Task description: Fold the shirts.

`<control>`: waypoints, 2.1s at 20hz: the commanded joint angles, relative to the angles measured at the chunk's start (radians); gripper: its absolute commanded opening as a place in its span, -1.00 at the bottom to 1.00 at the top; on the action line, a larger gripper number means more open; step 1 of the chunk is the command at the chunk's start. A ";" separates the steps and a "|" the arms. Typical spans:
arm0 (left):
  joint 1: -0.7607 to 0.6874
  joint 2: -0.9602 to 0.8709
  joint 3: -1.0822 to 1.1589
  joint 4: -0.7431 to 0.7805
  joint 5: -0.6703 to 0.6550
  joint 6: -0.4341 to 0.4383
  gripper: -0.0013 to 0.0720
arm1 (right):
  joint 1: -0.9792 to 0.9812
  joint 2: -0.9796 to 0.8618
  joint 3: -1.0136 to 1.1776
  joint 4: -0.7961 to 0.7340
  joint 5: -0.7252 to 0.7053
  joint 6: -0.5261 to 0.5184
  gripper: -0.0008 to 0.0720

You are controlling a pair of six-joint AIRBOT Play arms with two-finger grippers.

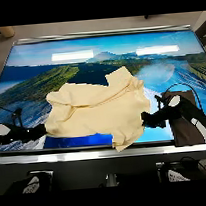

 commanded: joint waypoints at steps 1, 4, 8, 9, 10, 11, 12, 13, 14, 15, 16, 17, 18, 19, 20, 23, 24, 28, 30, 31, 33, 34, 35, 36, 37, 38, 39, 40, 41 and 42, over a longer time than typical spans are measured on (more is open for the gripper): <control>0.001 0.122 0.118 -0.001 0.015 0.025 -0.92 | 0.000 0.053 0.117 -0.009 -0.015 -0.100 -0.91; 0.001 0.260 0.446 -0.001 0.024 0.024 -0.92 | 0.000 0.245 0.478 -0.100 0.003 -0.103 -0.91; 0.005 0.366 1.031 0.040 0.201 0.023 -0.92 | 0.000 0.536 0.973 -0.250 -0.159 -0.069 -0.91; 0.005 0.372 1.130 0.043 0.219 0.019 -0.92 | 0.000 0.599 1.027 -0.257 -0.205 -0.047 -0.91; 0.005 0.374 1.210 0.042 0.210 -0.008 -0.92 | 0.000 0.652 1.059 -0.257 -0.222 -0.031 -0.91; 0.005 0.376 1.255 0.041 0.191 -0.040 -0.92 | 0.000 0.696 1.077 -0.266 -0.209 0.006 -0.91; 0.005 0.376 1.278 0.041 0.170 -0.059 -0.92 | 0.000 0.732 1.080 -0.297 -0.187 0.060 -0.91; 0.005 0.376 1.282 0.041 0.156 -0.060 -0.92 | 0.000 0.750 1.080 -0.334 -0.161 0.096 -0.91; 0.005 0.372 1.281 0.042 0.139 -0.060 -0.92 | 0.000 0.755 1.080 -0.371 -0.125 0.107 -0.91; 0.005 0.364 1.280 0.045 0.123 -0.059 -0.92 | 0.000 0.751 1.080 -0.399 -0.085 0.106 -0.91; 0.005 0.352 1.279 0.045 0.103 -0.055 -0.92 | 0.000 0.739 1.080 -0.420 -0.039 0.106 -0.91; 0.005 0.335 1.279 0.048 0.073 -0.051 -0.92 | 0.000 0.721 1.080 -0.433 0.012 0.106 -0.91; 0.005 0.309 1.279 0.058 0.019 -0.051 -0.92 | 0.000 0.693 1.080 -0.442 0.077 0.106 -0.91; 0.005 0.278 1.271 0.060 -0.050 -0.051 -0.92 | 0.000 0.657 1.080 -0.445 0.148 0.105 -0.91; 0.005 0.240 1.245 0.060 -0.131 -0.048 -0.92 | 0.000 0.604 1.080 -0.445 0.244 0.105 -0.91; 0.004 0.110 1.078 0.060 -0.302 0.027 -0.92 | 0.000 0.373 1.070 -0.441 0.547 0.082 -0.91; 0.002 0.061 0.995 0.060 -0.314 0.042 -0.92 | 0.000 0.289 1.046 -0.423 0.592 0.079 -0.91; -0.039 -0.177 0.725 0.060 -0.238 0.081 -0.92 | 0.002 -0.049 0.894 -0.278 0.502 0.060 -0.91; -0.067 -0.322 0.700 0.059 -0.141 0.084 -0.92 | 0.003 -0.208 0.886 -0.206 0.366 0.062 -0.91; -0.079 -0.389 0.713 0.059 -0.101 0.084 -0.92 | 0.003 -0.267 0.886 -0.171 0.294 0.051 -0.91; -0.101 -0.514 0.767 0.058 -0.037 0.084 -0.91 | 0.003 -0.349 0.886 -0.116 0.148 0.048 -0.91; -0.113 -0.570 0.803 0.058 -0.020 0.084 -0.91 | 0.003 -0.375 0.886 -0.092 0.079 0.048 -0.91; -0.122 -0.618 0.842 0.055 -0.005 0.084 -0.91 | 0.003 -0.393 0.886 -0.077 0.014 0.048 -0.91; -0.127 -0.654 0.879 0.043 0.007 0.084 -0.91 | 0.003 -0.403 0.886 -0.076 -0.046 0.049 -0.91; -0.130 -0.682 0.916 0.021 0.018 0.084 -0.91 | 0.003 -0.406 0.886 -0.076 -0.099 0.050 -0.91; -0.130 -0.696 0.945 0.001 0.031 0.084 -0.91 | 0.003 -0.406 0.886 -0.076 -0.136 0.049 -0.91; -0.127 -0.698 0.975 -0.010 0.032 0.085 -0.91 | 0.000 -0.399 0.887 -0.072 -0.137 0.049 -0.91; -0.121 -0.692 1.009 -0.008 0.001 0.085 -0.91 | -0.007 -0.385 0.887 -0.082 -0.101 0.048 -0.91; -0.113 -0.683 1.045 -0.008 -0.071 0.091 -0.91 | -0.014 -0.362 0.887 -0.093 -0.016 0.048 -0.91; -0.109 -0.673 1.062 -0.007 -0.164 0.108 -0.91 | -0.019 -0.344 0.887 -0.116 0.106 0.048 -0.91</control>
